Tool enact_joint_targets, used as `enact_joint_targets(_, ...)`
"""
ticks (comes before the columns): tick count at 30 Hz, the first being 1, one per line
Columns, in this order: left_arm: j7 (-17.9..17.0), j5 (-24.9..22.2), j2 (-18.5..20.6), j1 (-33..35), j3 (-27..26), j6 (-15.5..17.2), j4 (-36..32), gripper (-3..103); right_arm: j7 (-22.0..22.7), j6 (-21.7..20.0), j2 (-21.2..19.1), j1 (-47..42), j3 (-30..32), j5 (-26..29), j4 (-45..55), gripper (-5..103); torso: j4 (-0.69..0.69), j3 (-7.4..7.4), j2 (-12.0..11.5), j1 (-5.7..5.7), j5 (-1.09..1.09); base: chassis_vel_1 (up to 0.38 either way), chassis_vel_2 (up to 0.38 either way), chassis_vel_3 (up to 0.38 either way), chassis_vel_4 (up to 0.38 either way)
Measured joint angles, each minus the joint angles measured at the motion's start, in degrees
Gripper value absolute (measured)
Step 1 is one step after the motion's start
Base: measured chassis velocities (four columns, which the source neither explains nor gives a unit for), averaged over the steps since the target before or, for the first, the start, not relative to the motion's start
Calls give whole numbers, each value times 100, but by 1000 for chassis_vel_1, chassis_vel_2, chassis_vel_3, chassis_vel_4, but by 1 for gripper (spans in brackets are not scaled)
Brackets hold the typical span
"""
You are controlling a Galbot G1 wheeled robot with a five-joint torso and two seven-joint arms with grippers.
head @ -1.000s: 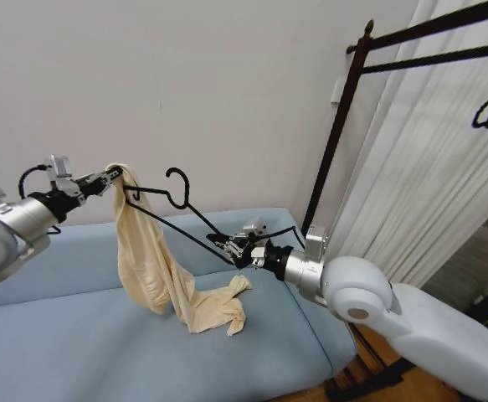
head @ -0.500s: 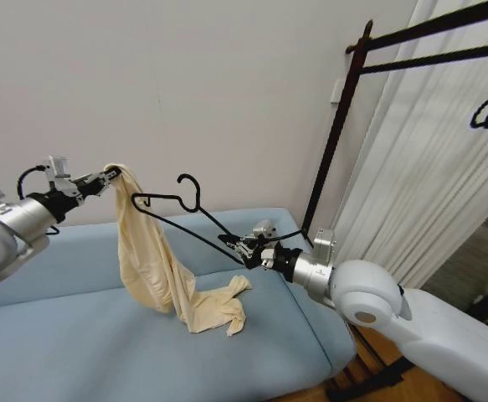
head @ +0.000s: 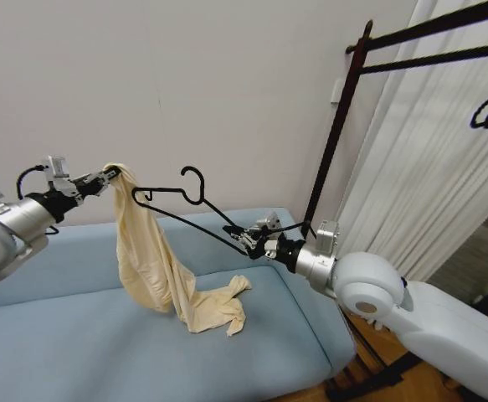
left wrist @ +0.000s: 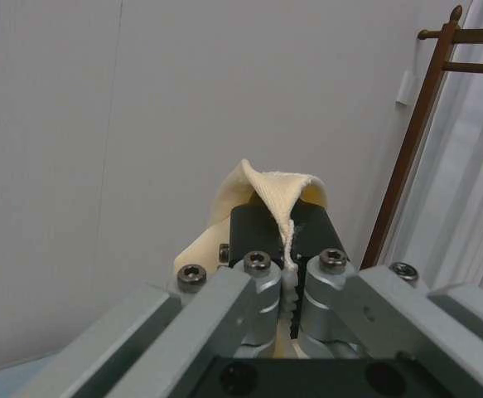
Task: Pick up the clothes from the sofa and hang them on the clothes hanger.
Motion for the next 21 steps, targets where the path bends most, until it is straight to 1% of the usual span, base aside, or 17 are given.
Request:
enact_joint_targets(8, 23, 2, -6, -5, -14, -1, -10, 1, -49, 5, -98, 29, 20, -32, -53, 2, 0, 0, 0, 0, 0, 0, 0, 0, 0)
enact_joint_targets(21, -65, 0, -25, -41, -14, -1, -283, 1, 74, 8, 229, 45, -248, -110, -26, 2, 0, 0, 0, 0, 0, 0, 0, 0, 0)
